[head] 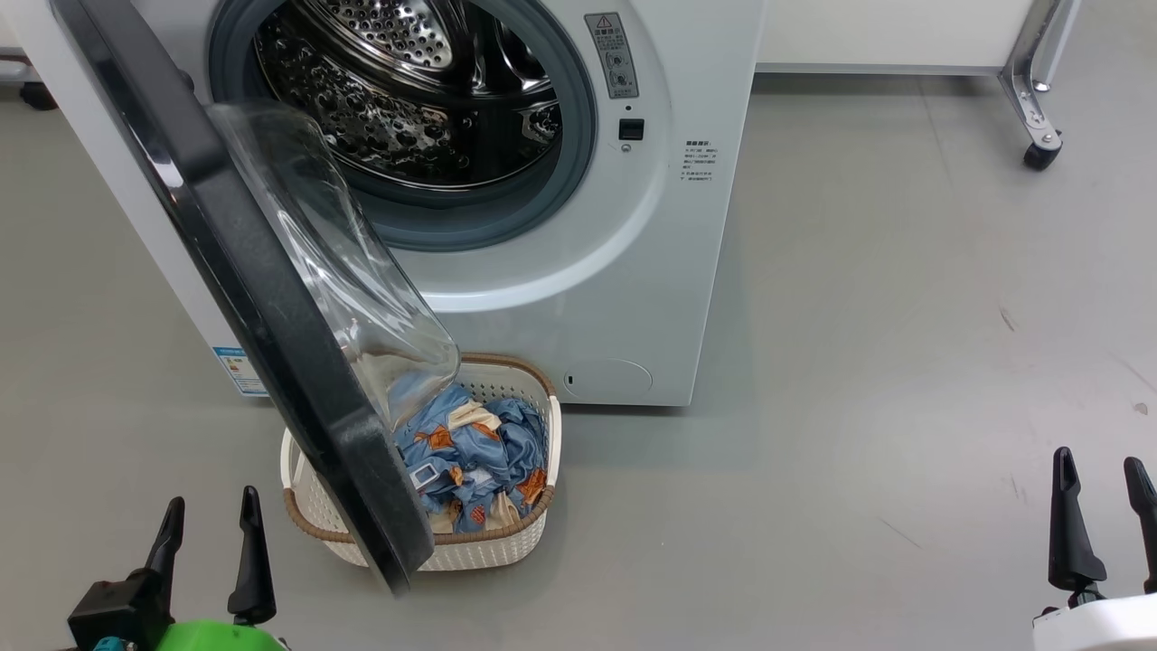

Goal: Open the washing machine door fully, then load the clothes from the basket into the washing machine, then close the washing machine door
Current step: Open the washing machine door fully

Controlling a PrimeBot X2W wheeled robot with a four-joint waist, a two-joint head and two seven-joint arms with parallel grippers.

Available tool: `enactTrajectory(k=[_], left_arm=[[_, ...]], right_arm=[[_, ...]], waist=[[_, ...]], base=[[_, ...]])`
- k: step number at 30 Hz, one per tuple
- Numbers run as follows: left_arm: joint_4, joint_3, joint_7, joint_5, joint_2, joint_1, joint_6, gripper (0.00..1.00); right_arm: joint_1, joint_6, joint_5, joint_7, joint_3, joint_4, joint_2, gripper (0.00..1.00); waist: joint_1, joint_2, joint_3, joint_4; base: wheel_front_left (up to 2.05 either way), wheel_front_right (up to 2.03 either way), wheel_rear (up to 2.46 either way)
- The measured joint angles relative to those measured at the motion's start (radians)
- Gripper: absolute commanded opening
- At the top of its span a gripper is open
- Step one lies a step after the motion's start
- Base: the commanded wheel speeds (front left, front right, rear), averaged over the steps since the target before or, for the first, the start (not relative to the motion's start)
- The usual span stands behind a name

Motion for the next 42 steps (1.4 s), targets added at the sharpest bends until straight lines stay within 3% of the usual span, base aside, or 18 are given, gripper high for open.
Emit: enactTrajectory(k=[31,32,33,34,42], left_arm=[[0.003,-0.006,0.000,0.000,0.000,0.000,0.000,1.00],[0.006,-0.005,0.000,0.000,0.000,0.000,0.000,0.62],[0.006,-0.005,0.000,0.000,0.000,0.000,0.000,0.10],[0.008,-0.004,0.000,-0.001,0.000,0.001,0.000,0.00],[0.027,0.006,0.000,-0.011,0.000,0.009,0.000,0.00]], right_arm=[[0.016,0.008,-0.070,0.000,0.007,0.019,0.016,1.00],[0.016,0.008,-0.070,0.000,0.009,0.019,0.016,1.00],[0.016,0.008,-0.070,0.000,0.009,0.019,0.016,1.00],[0.016,0.008,-0.070,0.000,0.010,0.019,0.016,1.00],[0.016,0.008,-0.070,0.000,0.014,0.019,0.017,1.00]], waist=[[0.0000,0.0000,-0.013,0.025],[0.0000,0.0000,-0.014,0.026],[0.0000,0.0000,-0.014,0.026],[0.0000,0.0000,-0.014,0.027],[0.0000,0.0000,-0.012,0.031]], base=[[0.00,0.00,0.00],[0.00,0.00,0.00],[0.00,0.00,0.00],[0.00,0.00,0.00],[0.00,0.00,0.00]])
